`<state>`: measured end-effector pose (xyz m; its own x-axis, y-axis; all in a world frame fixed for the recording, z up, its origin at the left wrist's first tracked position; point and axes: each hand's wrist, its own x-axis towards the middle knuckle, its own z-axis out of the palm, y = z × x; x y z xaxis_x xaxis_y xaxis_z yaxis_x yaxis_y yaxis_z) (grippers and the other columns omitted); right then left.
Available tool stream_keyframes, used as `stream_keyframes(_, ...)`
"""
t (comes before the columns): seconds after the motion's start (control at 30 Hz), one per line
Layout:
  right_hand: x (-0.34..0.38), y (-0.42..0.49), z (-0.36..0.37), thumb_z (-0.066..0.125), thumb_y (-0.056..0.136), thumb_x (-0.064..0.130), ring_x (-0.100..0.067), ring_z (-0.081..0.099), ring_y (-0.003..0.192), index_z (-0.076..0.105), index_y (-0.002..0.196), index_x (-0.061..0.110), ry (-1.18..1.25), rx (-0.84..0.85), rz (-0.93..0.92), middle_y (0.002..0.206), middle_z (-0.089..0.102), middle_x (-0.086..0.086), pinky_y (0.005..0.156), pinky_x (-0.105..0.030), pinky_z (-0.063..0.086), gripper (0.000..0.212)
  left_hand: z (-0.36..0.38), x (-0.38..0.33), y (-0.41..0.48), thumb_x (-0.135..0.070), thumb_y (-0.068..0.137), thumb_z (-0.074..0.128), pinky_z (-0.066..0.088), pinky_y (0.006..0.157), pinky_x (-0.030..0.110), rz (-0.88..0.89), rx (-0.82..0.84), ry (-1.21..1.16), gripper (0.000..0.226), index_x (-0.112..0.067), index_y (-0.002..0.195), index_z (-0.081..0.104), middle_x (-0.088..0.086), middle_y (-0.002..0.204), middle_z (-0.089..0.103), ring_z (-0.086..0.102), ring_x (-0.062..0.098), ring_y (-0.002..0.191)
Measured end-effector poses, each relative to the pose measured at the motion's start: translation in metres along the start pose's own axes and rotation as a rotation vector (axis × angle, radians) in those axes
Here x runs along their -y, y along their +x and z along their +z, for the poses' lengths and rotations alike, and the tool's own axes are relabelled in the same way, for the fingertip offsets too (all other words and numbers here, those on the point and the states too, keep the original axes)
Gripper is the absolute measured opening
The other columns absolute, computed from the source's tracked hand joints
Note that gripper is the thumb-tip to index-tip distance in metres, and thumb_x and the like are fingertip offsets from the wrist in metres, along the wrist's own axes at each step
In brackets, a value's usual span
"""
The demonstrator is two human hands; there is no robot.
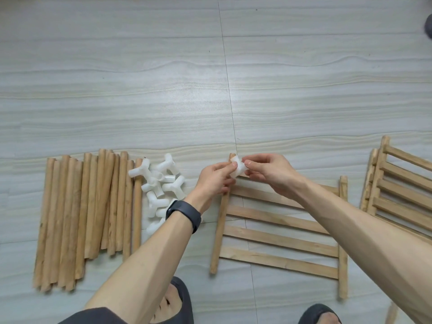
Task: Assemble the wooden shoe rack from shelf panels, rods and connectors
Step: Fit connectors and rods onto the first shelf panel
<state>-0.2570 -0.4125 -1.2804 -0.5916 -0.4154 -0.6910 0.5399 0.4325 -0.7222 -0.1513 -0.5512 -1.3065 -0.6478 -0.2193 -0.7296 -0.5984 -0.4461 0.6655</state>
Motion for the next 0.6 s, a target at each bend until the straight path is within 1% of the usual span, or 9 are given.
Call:
stream_keyframes(0.03,0.0,0.001,0.001,0.068,0.096,0.007,-0.011,0.068,0.076,0.074,0.104,0.008,-0.044,0.009,-0.019,0.088,0.074,-0.003,0.069,-0.02,0.058,0.01,-0.001,0.0,0.002,-0.034,0.093,0.071,0.052,0.073,0.027,0.003,-0.004,0.019,0.024,-0.028,0.116,0.069,-0.004,0.091,0.075,0.069,0.011,0.079)
stream_keyframes(0.1,0.0,0.003,0.004,0.068,0.097,0.013,-0.009,0.069,0.079,0.073,0.104,0.015,-0.111,-0.017,-0.046,0.09,0.074,0.003,0.073,-0.022,0.059,0.009,0.0,-0.001,0.005,-0.028,0.092,0.073,0.053,0.07,0.026,0.019,-0.018,0.043,0.025,-0.035,0.115,0.066,-0.007,0.085,0.076,0.07,0.009,0.074)
stream_keyframes(0.2,-0.003,0.008,0.011,0.066,0.099,0.028,-0.015,0.071,0.089,0.071,0.112,0.013,-0.172,-0.155,-0.058,0.102,0.073,-0.002,0.082,-0.029,0.06,0.02,0.006,-0.003,0.009,-0.019,0.089,0.076,0.047,0.058,0.023,0.078,-0.075,-0.011,0.029,-0.022,0.115,0.065,-0.01,0.069,0.071,0.064,0.005,0.061)
stream_keyframes(0.23,-0.003,0.008,0.013,0.066,0.099,0.029,-0.016,0.072,0.087,0.07,0.112,0.013,-0.151,-0.162,-0.046,0.101,0.073,-0.003,0.082,-0.031,0.06,0.021,0.008,-0.005,0.01,-0.019,0.088,0.078,0.046,0.056,0.021,0.087,-0.093,-0.017,0.03,-0.019,0.114,0.063,-0.01,0.067,0.071,0.064,0.005,0.06)
stream_keyframes(0.3,-0.002,0.007,0.016,0.066,0.099,0.025,-0.013,0.072,0.076,0.069,0.11,0.013,-0.058,-0.1,-0.021,0.091,0.075,-0.003,0.072,-0.026,0.06,0.017,0.014,-0.006,0.011,-0.02,0.085,0.08,0.046,0.054,0.018,0.101,-0.097,-0.004,0.033,-0.017,0.111,0.06,-0.01,0.067,0.072,0.067,0.003,0.061)
stream_keyframes(0.37,0.0,0.007,0.014,0.066,0.099,0.018,-0.006,0.071,0.068,0.068,0.11,0.014,-0.077,-0.058,-0.037,0.078,0.076,0.002,0.065,-0.02,0.057,0.012,0.017,-0.007,0.012,-0.016,0.084,0.08,0.044,0.052,0.014,0.124,-0.09,0.035,0.034,-0.016,0.11,0.059,-0.012,0.063,0.069,0.067,0.002,0.06)
stream_keyframes(0.4,0.002,0.007,0.012,0.066,0.099,0.015,-0.005,0.07,0.068,0.069,0.11,0.016,-0.106,-0.052,-0.044,0.076,0.076,0.004,0.067,-0.02,0.057,0.012,0.017,-0.007,0.013,-0.012,0.083,0.079,0.044,0.053,0.015,0.133,-0.092,0.057,0.034,-0.015,0.11,0.059,-0.013,0.06,0.068,0.066,0.001,0.06)
stream_keyframes(0.5,0.007,0.012,0.006,0.068,0.096,0.01,-0.009,0.069,0.073,0.068,0.111,0.021,-0.164,-0.011,-0.024,0.085,0.075,-0.001,0.078,-0.026,0.057,0.018,0.011,-0.009,0.017,-0.007,0.084,0.078,0.043,0.059,0.02,0.155,-0.099,0.113,0.033,-0.013,0.111,0.062,-0.015,0.058,0.066,0.065,-0.001,0.06)
stream_keyframes(0.6,0.011,0.018,0.004,0.069,0.095,0.007,-0.013,0.067,0.074,0.067,0.114,0.019,-0.204,0.004,-0.03,0.086,0.074,-0.004,0.078,-0.029,0.056,0.022,0.005,-0.015,0.019,-0.009,0.082,0.08,0.047,0.067,0.024,0.156,-0.074,0.137,0.031,-0.015,0.109,0.067,-0.01,0.071,0.069,0.066,0.004,0.066)
